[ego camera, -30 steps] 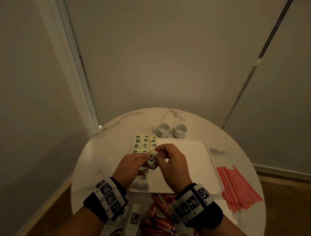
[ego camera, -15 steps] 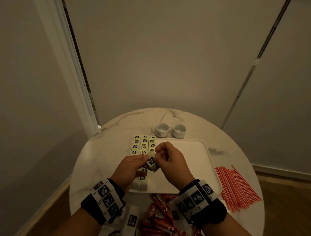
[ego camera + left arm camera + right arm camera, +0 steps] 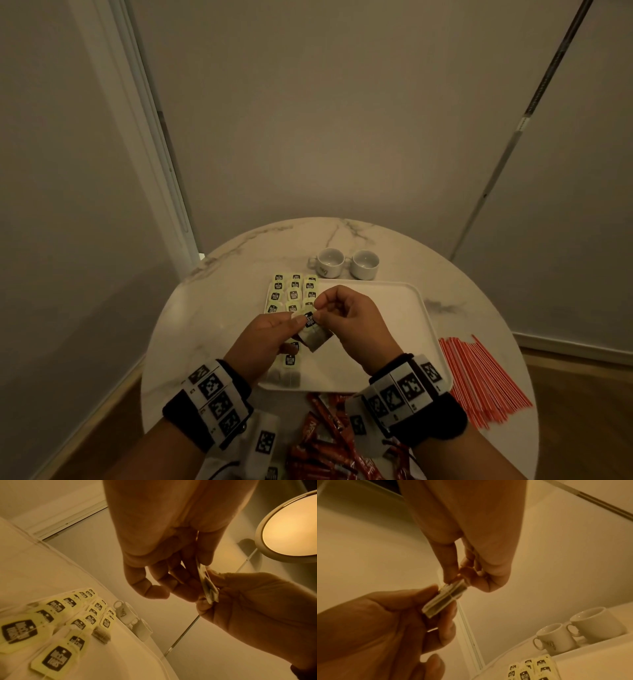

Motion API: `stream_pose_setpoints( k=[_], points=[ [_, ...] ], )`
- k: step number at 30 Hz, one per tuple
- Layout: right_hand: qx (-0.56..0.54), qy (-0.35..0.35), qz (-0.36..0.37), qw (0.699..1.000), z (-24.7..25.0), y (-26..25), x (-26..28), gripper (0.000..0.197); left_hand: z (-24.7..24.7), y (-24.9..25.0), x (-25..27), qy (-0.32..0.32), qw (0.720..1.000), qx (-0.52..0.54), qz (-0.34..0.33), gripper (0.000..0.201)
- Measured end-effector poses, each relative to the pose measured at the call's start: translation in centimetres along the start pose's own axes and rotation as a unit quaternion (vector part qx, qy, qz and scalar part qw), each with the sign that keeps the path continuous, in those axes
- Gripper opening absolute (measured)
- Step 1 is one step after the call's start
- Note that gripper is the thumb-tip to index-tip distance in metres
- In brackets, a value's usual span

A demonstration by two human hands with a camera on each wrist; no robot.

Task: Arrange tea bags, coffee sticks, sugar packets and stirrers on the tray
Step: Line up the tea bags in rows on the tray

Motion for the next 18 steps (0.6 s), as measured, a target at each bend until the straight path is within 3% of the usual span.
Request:
stream_pose_setpoints(
  k=[7, 14, 18],
  points=[
    [0.012, -0.049, -0.003, 0.999, 0.4, -0.3, -0.4, 0.022, 0.5, -0.1, -0.5, -0.038, 0.999, -0.025, 0.01, 0.043],
    [-0.023, -0.039, -0.005, 0.999, 0.1, 0.2, -0.4, 0.019, 0.6, 0.2, -0.7, -0.061, 0.998, -0.022, 0.002, 0.03],
    [-0.055, -0.008, 0.004, 0.998, -0.2, 0.8, -0.4, 0.02, 0.5, 0.3, -0.6, -0.038, 0.998, -0.045, -0.004, 0.025]
  ],
)
Point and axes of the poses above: each hand's wrist, its own x-axis away from the middle knuckle, its own z-axis out of the back of the hand, y = z × x, the point moved 2 cm from there along -x, towards the middle knuckle, and after that the axes turned 2 degrees about z, right-handed, at the moved point
